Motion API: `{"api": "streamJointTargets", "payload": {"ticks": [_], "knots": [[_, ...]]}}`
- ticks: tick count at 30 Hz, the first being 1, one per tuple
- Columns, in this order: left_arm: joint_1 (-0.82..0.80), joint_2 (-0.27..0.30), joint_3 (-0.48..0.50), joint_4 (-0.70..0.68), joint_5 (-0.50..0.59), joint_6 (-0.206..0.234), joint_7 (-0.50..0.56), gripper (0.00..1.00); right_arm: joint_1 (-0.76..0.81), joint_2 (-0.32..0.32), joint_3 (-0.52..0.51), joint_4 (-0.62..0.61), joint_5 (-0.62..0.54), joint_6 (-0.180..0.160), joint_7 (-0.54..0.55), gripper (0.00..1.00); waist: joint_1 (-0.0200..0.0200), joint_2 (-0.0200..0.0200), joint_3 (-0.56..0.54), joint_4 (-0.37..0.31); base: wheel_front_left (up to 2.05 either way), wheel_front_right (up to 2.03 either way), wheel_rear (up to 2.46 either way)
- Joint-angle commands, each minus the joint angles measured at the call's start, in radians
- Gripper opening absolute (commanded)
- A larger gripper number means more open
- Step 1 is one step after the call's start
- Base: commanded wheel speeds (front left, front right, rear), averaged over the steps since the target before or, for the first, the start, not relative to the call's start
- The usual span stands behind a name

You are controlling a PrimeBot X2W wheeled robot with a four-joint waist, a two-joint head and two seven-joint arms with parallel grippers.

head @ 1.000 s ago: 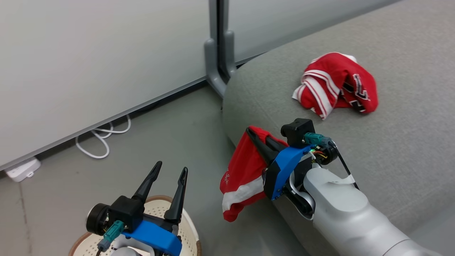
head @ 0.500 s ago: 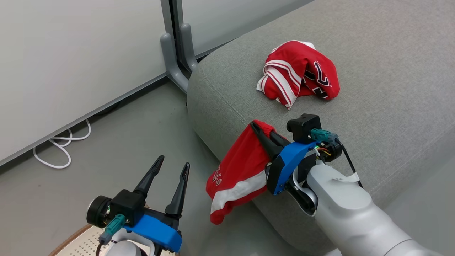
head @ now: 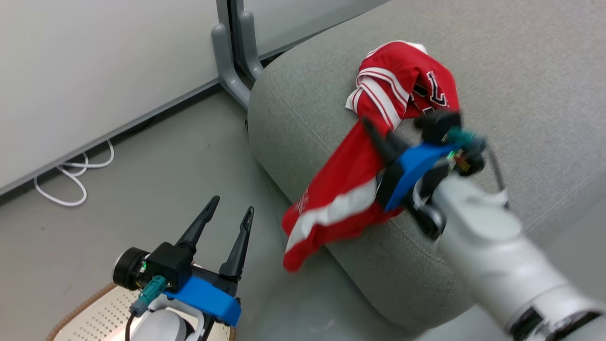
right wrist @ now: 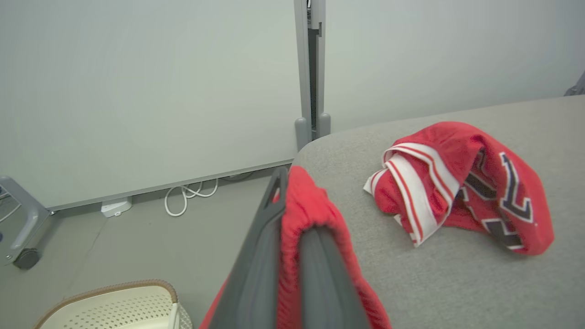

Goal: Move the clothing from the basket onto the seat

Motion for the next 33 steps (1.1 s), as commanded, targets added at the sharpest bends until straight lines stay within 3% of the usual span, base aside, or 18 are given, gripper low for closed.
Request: {"api": "streamJointTargets", "payload": {"ticks": [1, 8, 9, 20, 24, 33], "knots": [[-0.027, 0.014, -0.002, -0.012, 0.007, -0.002, -0.005, 1.00, -0.091, -0.036, -0.044, 0.012, -0.015, 0.000, -0.005, 0.00, 0.0000, -0.0001, 0.045, 0.020, 0.00, 0.00, 0.00], [-0.092, 0.062, -0.043, -0.051, 0.020, -0.002, -0.004, 1.00, -0.354, -0.211, -0.199, 0.040, -0.103, 0.000, -0.005, 0.00, 0.0000, -0.0001, 0.177, 0.074, 0.00, 0.00, 0.00], [-0.092, 0.062, -0.043, -0.051, 0.020, -0.002, -0.004, 1.00, -0.354, -0.211, -0.199, 0.040, -0.103, 0.000, -0.005, 0.00, 0.0000, -0.0001, 0.177, 0.074, 0.00, 0.00, 0.00], [-0.257, 0.129, -0.126, -0.184, 0.046, -0.002, 0.034, 1.00, -0.579, -0.480, -0.444, 0.038, -0.198, 0.000, -0.004, 0.00, 0.0000, -0.0001, 0.419, 0.179, 0.00, 0.00, 0.00], [-0.309, 0.148, -0.141, -0.246, 0.049, -0.002, 0.051, 1.00, -0.556, -0.509, -0.519, 0.017, -0.241, 0.000, -0.004, 0.00, 0.0000, -0.0001, 0.500, 0.207, 0.00, 0.00, 0.00], [-0.376, 0.162, -0.151, -0.301, 0.062, -0.002, 0.067, 1.00, -0.398, -0.423, -0.695, 0.003, -0.299, 0.000, -0.004, 0.00, 0.0000, -0.0001, 0.618, 0.250, 0.00, 0.00, 0.00]]}}
